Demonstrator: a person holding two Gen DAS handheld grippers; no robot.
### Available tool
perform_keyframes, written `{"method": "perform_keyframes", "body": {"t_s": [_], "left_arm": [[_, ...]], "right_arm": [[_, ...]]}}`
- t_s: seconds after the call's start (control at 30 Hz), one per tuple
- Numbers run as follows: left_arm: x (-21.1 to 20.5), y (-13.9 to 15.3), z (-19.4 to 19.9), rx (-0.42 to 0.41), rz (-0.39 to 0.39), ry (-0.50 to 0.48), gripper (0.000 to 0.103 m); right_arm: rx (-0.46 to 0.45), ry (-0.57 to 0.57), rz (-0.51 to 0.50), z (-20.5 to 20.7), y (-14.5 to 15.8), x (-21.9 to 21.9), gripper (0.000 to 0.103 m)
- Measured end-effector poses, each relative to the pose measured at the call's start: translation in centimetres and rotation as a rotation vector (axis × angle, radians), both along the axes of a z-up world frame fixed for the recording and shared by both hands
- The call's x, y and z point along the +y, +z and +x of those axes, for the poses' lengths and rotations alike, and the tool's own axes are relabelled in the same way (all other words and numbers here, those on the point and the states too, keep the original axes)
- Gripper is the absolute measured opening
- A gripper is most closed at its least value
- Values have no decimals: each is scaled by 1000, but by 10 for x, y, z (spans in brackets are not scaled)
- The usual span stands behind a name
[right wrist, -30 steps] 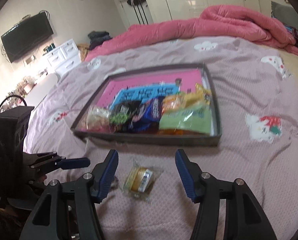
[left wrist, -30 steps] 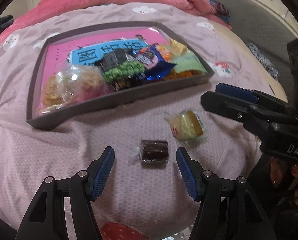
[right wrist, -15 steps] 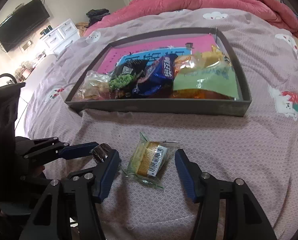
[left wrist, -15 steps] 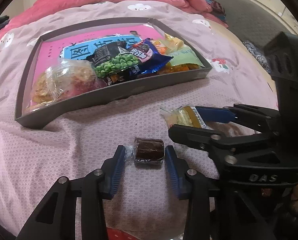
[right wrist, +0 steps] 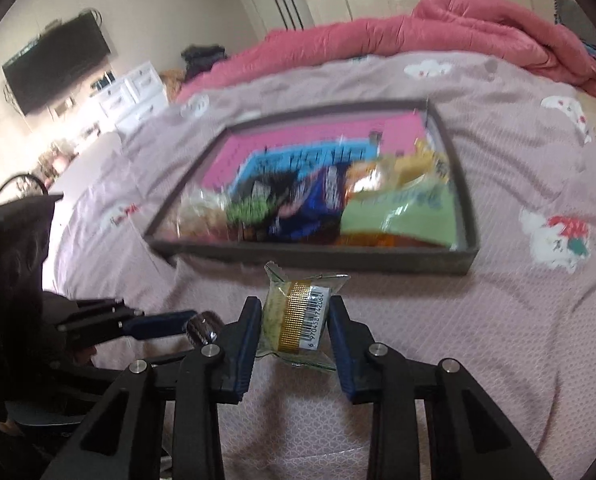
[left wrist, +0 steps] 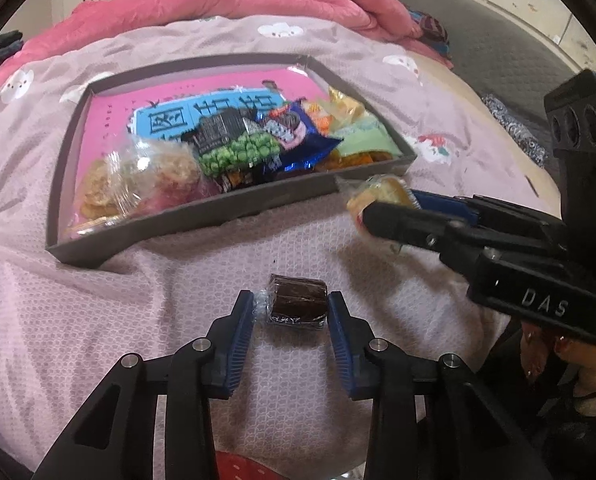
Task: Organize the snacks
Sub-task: 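Carry the brown candy over the tray with the left tool while the right tool carries the gold cake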
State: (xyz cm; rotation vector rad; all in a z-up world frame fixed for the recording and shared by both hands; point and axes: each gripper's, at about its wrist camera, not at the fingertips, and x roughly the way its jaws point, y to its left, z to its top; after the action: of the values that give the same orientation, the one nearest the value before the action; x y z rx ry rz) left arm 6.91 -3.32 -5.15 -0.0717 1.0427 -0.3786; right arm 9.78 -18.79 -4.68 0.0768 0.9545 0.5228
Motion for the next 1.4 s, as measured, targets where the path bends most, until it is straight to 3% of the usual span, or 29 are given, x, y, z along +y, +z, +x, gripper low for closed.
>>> {"method": "perform_keyframes", "body": {"t_s": [0.43, 0.87, 1.17, 1.4], "left_arm": [[18, 43, 5, -116, -46, 79, 38], [41, 58, 29, -174, -26, 183, 38], [43, 51, 49, -165, -24, 206, 38], [32, 36, 55, -137, 4, 171, 38]], "right_arm": [[-140, -30, 51, 2, 30, -9, 34], [-201, -72, 82, 16, 44, -20, 34], [-210, -114, 100, 29, 46, -30, 34], [-196, -156, 110, 43, 42, -39, 34]]}}
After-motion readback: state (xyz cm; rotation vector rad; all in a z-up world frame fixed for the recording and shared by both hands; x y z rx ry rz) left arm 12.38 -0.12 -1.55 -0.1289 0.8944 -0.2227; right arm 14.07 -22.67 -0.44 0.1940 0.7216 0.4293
